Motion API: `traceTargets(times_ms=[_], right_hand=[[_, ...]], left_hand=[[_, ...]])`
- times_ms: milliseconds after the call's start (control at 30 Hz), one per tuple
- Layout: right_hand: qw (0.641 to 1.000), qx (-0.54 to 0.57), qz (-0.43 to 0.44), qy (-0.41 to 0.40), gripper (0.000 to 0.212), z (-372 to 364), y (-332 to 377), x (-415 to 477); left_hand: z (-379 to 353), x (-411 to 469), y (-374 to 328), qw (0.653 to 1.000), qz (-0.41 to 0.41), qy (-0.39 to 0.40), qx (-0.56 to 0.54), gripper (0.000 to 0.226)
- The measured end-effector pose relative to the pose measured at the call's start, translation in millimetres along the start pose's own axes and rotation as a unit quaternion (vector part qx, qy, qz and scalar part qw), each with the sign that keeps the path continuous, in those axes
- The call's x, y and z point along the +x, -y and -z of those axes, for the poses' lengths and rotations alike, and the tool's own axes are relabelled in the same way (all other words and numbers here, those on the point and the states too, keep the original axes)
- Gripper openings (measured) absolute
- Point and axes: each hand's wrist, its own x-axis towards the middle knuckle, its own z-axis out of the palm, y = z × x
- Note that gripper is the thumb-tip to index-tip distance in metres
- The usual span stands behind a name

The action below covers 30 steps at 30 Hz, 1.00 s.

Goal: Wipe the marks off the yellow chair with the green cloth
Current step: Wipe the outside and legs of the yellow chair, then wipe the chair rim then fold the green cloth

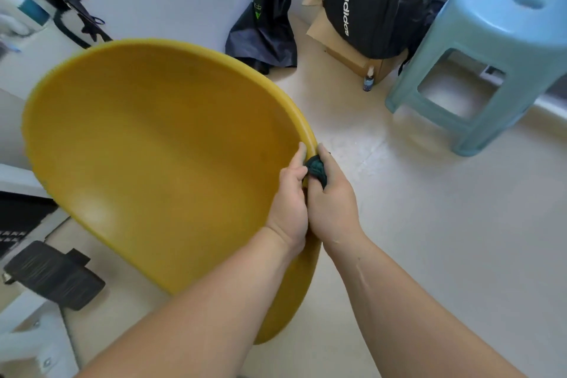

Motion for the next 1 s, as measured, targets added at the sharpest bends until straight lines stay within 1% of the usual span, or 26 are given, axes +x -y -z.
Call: traceTargets(times_ms=[67, 100, 167, 267, 300, 367, 400, 433, 533, 600, 667, 767, 900, 1000], right_hand=[[0.999, -0.034, -0.015, -0.009, 0.064, 9, 15, 8], [0.998, -0.051, -0.021, -0.012, 0.065, 12, 22, 12], [0.996, -0.086, -0.030, -0.014, 0.066, 17, 33, 19], [0.987, -0.156, -0.022, -0.003, 0.067, 16, 46, 28], [0.979, -0.205, -0.013, 0.002, 0.068, 13, 49, 31], [0.949, -0.314, 0.010, 0.000, 0.068, 4, 52, 35], [0.936, -0.352, 0.019, -0.005, 0.068, -1, 54, 38], [0.925, -0.380, 0.026, -0.006, 0.067, -6, 56, 41], [0.896, -0.441, 0.053, -0.004, 0.068, -24, 65, 59], [0.877, -0.474, 0.077, 0.003, 0.073, -38, 71, 78], [0.865, -0.492, 0.096, -0.003, 0.076, -52, 77, 97], [0.851, -0.514, 0.104, -0.033, 0.080, -77, 85, 117], [0.840, -0.526, 0.093, -0.096, 0.077, -119, 96, 142], [0.829, -0.538, 0.086, -0.128, 0.072, -149, 106, 160]], left_hand=[[-4, 4, -14, 1.000, 0.015, 0.018, 0.003, 0.077], [-4, 8, -20, 0.999, 0.025, 0.027, 0.011, 0.076], [-3, 15, -36, 0.996, 0.052, 0.044, 0.049, 0.067], [3, 25, -55, 0.980, 0.051, 0.062, 0.182, 0.055], [5, 27, -61, 0.971, 0.055, 0.074, 0.222, 0.053], [10, 32, -71, 0.956, 0.053, 0.091, 0.274, 0.053], [15, 35, -73, 0.953, 0.044, 0.084, 0.289, 0.053], [21, 39, -74, 0.952, 0.030, 0.059, 0.297, 0.052], [53, 55, -75, 0.951, -0.007, -0.057, 0.304, 0.050], [81, 65, -77, 0.938, -0.029, -0.107, 0.328, 0.053], [113, 75, -80, 0.919, -0.047, -0.124, 0.371, 0.059], [166, 95, -91, 0.879, -0.053, -0.132, 0.454, 0.067], [234, 132, -127, 0.818, -0.049, -0.138, 0.556, 0.073], [294, 157, -161, 0.761, -0.063, -0.174, 0.622, 0.077]])
